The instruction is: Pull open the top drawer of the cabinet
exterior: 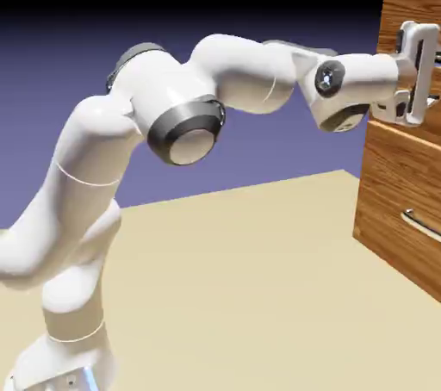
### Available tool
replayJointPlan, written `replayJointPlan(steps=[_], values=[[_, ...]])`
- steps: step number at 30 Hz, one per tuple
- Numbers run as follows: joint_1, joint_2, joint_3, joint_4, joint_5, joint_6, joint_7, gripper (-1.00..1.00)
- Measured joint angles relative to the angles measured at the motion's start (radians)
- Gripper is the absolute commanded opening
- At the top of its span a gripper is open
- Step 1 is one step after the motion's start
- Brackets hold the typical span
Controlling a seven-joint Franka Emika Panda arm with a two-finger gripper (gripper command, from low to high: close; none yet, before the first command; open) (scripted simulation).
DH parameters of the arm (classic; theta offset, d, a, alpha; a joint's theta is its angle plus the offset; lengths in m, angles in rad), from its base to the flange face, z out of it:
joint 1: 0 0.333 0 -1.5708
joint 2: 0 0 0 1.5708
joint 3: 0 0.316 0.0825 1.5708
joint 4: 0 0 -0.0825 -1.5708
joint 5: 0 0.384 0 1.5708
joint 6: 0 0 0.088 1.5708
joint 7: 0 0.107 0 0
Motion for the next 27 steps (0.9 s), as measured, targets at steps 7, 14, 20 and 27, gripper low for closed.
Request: replayJointPlan(steps=[7,14,20,27], values=[[0.196,-0.042,-0.179,0.158,0.039,-0.018,0.016,0.00],[0.356,-0.115,-0.325,0.337,0.082,-0.083,-0.019,-1.00],[0.177,-0.023,-0.168,0.120,0.014,-0.003,0.043,-1.00],[-0.067,0.094,0.019,-0.126,-0.074,0.071,0.166,-1.00]])
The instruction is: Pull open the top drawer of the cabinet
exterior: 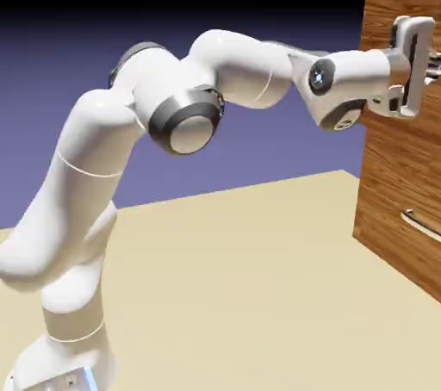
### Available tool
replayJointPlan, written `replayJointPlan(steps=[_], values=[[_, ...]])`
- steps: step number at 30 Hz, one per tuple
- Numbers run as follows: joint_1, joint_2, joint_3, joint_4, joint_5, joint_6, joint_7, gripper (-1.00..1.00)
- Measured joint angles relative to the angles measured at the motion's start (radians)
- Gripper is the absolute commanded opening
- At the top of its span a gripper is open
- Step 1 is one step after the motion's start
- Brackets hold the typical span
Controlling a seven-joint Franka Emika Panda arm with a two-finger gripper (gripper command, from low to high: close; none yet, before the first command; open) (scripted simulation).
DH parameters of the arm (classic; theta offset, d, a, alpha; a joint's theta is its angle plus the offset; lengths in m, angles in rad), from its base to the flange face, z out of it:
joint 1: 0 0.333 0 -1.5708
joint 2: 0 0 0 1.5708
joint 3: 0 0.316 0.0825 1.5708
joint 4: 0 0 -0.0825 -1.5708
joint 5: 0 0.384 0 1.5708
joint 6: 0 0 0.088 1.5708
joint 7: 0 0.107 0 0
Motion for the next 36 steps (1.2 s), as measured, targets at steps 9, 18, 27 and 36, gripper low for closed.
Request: replayJointPlan(steps=[9,18,27,36], values=[[-0.326,0.127,0.241,-0.222,-0.120,0.051,0.187,-1.00],[-0.652,0.196,0.511,-0.345,-0.204,0.074,0.314,-1.00],[-0.965,0.166,0.833,-0.440,-0.170,0.091,0.267,-1.00],[-1.246,0.047,1.158,-0.581,-0.051,0.112,0.109,-1.00]])
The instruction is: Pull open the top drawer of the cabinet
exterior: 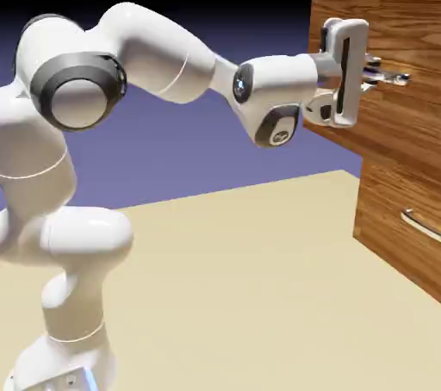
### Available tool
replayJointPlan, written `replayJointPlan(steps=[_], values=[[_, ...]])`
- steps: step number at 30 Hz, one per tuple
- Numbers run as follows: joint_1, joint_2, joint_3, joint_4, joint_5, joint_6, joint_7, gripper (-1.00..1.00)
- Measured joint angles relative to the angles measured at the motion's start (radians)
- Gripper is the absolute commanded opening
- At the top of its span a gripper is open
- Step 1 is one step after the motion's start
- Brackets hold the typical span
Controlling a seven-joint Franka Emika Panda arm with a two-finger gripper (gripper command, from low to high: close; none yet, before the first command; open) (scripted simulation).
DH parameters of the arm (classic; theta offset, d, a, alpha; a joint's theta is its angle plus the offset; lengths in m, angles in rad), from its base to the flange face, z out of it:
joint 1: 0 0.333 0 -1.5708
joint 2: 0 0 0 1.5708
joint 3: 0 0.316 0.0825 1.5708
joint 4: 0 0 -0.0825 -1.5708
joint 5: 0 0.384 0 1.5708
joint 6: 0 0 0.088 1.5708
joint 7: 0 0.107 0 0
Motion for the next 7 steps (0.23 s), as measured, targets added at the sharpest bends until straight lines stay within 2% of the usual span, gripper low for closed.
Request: replayJointPlan(steps=[3,4,7], values=[[-0.092,-0.059,0.109,-0.065,0.049,0.006,-0.058,-1.00],[-0.117,-0.076,0.137,-0.083,0.063,0.007,-0.073,1.00],[-0.148,-0.102,0.173,-0.109,0.082,0.005,-0.091,1.00]])
